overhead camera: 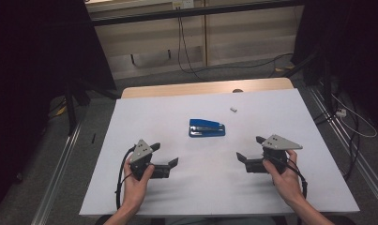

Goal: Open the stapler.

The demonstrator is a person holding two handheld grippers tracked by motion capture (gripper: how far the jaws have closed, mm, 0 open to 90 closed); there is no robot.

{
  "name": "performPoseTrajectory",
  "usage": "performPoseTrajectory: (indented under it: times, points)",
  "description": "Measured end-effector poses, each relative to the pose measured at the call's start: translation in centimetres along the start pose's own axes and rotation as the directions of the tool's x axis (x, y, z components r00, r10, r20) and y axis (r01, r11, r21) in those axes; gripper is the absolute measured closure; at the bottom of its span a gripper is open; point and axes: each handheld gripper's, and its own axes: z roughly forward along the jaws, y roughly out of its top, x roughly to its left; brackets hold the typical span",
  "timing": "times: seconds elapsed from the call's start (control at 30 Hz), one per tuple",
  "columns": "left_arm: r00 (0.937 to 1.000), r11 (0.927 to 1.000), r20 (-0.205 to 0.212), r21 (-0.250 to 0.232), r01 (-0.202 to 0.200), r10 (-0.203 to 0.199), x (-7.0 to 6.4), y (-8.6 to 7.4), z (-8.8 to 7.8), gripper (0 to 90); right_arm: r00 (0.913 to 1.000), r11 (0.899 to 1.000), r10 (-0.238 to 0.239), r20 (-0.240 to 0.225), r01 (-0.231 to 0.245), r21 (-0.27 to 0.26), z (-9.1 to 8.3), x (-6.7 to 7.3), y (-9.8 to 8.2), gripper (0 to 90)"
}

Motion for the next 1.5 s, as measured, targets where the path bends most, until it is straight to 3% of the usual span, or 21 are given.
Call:
performPoseTrajectory:
  times: [0.13,0.23,0.33,0.43,0.5,0.67,0.77,0.83,1.03,1.1,1.23,1.4,1.5]
  points:
    - [0.9984,0.9997,-0.051,-0.008,-0.024,0.024,0.1,0.5,0.6,6.3,0.9997,1.0,-0.013,-0.022,0.013,-0.019,0.7,0.2,0.5,4.2]
    - [0.9987,0.9996,-0.042,-0.002,-0.03,0.03,0.0,0.6,1.2,5.9,0.9997,1.0,-0.021,-0.015,0.021,-0.018,1.0,0.4,0.8,4.6]
    - [0.9995,0.9995,-0.008,-0.013,-0.03,0.03,0.1,0.8,1.7,5.6,0.9995,0.999,-0.021,-0.023,0.02,-0.028,1.0,0.4,0.8,4.1]
    - [0.9994,0.999,-0.016,-0.031,-0.032,0.031,0.2,1.2,2.3,4.8,0.9996,0.999,-0.014,-0.026,0.013,-0.037,1.4,0.3,1.2,4.9]
    - [0.9997,0.9996,-0.021,-0.027,-0.011,0.011,0.0,1.4,2.6,4.8,0.9991,0.999,-0.02,-0.037,0.019,-0.036,1.8,0.3,1.5,6.8]
    - [0.9979,0.9976,-0.014,-0.027,-0.064,0.063,-0.3,1.9,3.7,4.8,0.9976,0.999,-0.042,-0.055,0.04,-0.032,2.6,0.6,1.9,6.6]
    - [0.998,0.9963,0.004,-0.059,-0.063,0.063,0.0,2.2,4.0,5.2,0.9976,0.999,-0.04,-0.056,0.038,-0.034,3.2,0.7,2.2,6.2]
    - [0.9971,0.9958,-0.013,-0.052,-0.075,0.075,0.2,2.5,4.2,5.0,0.9976,0.999,-0.035,-0.059,0.033,-0.035,3.6,0.7,2.4,6.1]
    - [0.9979,0.9958,-0.012,-0.065,-0.064,0.063,0.6,3.2,5.2,5.0,0.9977,0.998,-0.041,-0.054,0.038,-0.048,4.4,0.5,3.3,5.5]
    - [0.9986,0.9958,0.018,-0.077,-0.049,0.051,0.6,3.5,5.4,5.1,0.9978,0.998,-0.046,-0.047,0.043,-0.056,4.5,0.3,3.9,5.2]
    - [0.9989,0.9956,0.009,-0.083,-0.044,0.045,0.9,4.5,5.9,5.0,0.9985,0.996,-0.038,-0.038,0.035,-0.078,4.7,-0.2,5.1,5.3]
    - [0.9967,0.9943,-0.001,-0.07,-0.081,0.081,1.4,5.4,6.8,4.4,0.999,0.995,-0.031,-0.031,0.028,-0.098,5.5,-0.3,5.6,5.6]
    - [0.9979,0.9949,-0.008,-0.077,-0.065,0.064,1.8,5.0,7.7,5.2,0.9992,0.996,-0.022,-0.032,0.019,-0.093,6.6,-0.5,5.7,6.3]
